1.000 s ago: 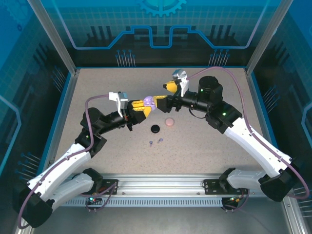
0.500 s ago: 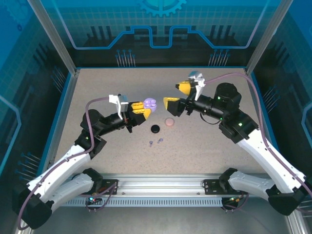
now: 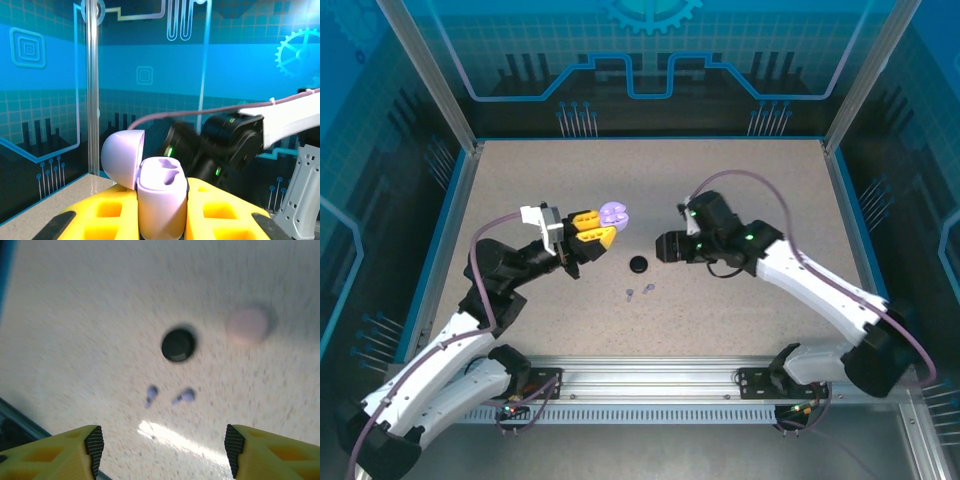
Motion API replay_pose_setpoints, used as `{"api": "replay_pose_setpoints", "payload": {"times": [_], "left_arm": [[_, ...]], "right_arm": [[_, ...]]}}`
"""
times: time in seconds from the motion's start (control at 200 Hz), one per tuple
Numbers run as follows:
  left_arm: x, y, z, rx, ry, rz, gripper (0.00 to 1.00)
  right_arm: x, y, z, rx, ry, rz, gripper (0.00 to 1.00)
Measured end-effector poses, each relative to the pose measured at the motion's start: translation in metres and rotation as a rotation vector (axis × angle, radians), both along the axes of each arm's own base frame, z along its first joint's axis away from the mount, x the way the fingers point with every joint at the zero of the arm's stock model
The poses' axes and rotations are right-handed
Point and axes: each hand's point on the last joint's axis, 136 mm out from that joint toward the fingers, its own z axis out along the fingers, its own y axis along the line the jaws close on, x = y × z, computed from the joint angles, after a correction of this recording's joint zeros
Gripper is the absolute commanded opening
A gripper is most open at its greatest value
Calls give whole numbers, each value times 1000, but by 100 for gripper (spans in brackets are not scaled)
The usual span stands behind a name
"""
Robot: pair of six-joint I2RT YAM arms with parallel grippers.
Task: Insert the wireless bluetooth earbuds into the charging case
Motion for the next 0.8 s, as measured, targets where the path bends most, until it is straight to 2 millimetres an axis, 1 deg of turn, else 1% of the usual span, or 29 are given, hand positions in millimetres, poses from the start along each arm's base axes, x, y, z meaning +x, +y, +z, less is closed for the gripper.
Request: {"api": "replay_pose_setpoints", "payload": {"times": [0.015, 0.075, 0.18, 0.245, 0.305, 0.41, 0.58, 0.8], "left_arm": [[-1, 0, 1, -1, -3, 0, 0], [-3, 2, 3, -5, -12, 1, 0], [-7, 4, 6, -9, -23, 3, 0], [-9, 6, 7, -9, -30, 11, 0], [-11, 8, 8, -10, -40, 16, 0], [-14, 11, 8, -11, -44, 21, 0], [-17, 13, 7, -9, -45, 26, 0], [-16, 12, 4, 1, -36, 27, 0]], "right_arm": [[-3, 3, -8, -17, 26, 1, 67], [-9, 11, -32, -65, 86, -3, 67], [-21, 23, -68, -159, 165, 2, 66], [-25, 29, -85, -218, 197, 3, 65], [-25, 34, -97, -264, 214, -2, 63], [-23, 40, -109, -318, 227, -10, 63], [-14, 49, -120, -376, 228, -14, 62], [-7, 50, -136, -446, 236, -16, 60]]}}
